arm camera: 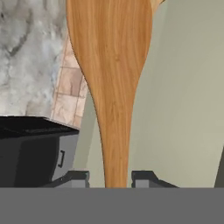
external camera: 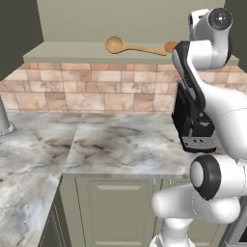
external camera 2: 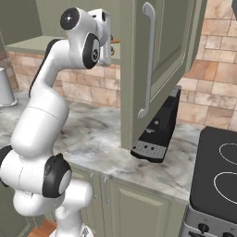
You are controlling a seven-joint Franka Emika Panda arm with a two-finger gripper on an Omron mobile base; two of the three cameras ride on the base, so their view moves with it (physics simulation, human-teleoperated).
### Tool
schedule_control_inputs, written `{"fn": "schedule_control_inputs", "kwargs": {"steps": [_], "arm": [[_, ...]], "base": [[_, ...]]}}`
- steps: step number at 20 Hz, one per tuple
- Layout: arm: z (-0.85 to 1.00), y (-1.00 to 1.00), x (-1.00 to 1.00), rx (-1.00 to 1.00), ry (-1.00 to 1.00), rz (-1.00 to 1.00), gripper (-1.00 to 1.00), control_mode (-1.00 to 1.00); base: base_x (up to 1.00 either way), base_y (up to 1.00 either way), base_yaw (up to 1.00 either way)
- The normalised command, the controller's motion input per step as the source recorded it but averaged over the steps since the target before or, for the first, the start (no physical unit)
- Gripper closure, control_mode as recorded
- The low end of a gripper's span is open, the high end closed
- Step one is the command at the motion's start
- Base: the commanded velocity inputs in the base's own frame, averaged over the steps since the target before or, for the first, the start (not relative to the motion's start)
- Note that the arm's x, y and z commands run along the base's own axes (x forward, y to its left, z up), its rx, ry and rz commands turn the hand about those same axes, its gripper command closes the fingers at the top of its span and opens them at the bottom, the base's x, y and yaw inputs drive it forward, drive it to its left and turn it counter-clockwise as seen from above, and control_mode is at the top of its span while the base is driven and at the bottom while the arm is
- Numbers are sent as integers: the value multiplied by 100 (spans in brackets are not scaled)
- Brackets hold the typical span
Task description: Organize the utensils by type. Pick up the wooden spoons from the counter and place them in the open cabinet. Then pick up the metallic utensils from the counter and place them in the open drawer.
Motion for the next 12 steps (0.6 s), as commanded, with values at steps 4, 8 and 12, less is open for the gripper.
{"fn": "schedule_control_inputs", "kwargs": {"steps": [4, 8, 12], "arm": [[-8, -19, 40, -2, 0, 0, 100, -100], [-8, -12, 37, 0, -1, 0, 100, -100], [-8, -12, 44, 0, -4, 0, 100, -100]], "base": [[0, 0, 0], [0, 0, 0], [0, 0, 0]]}}
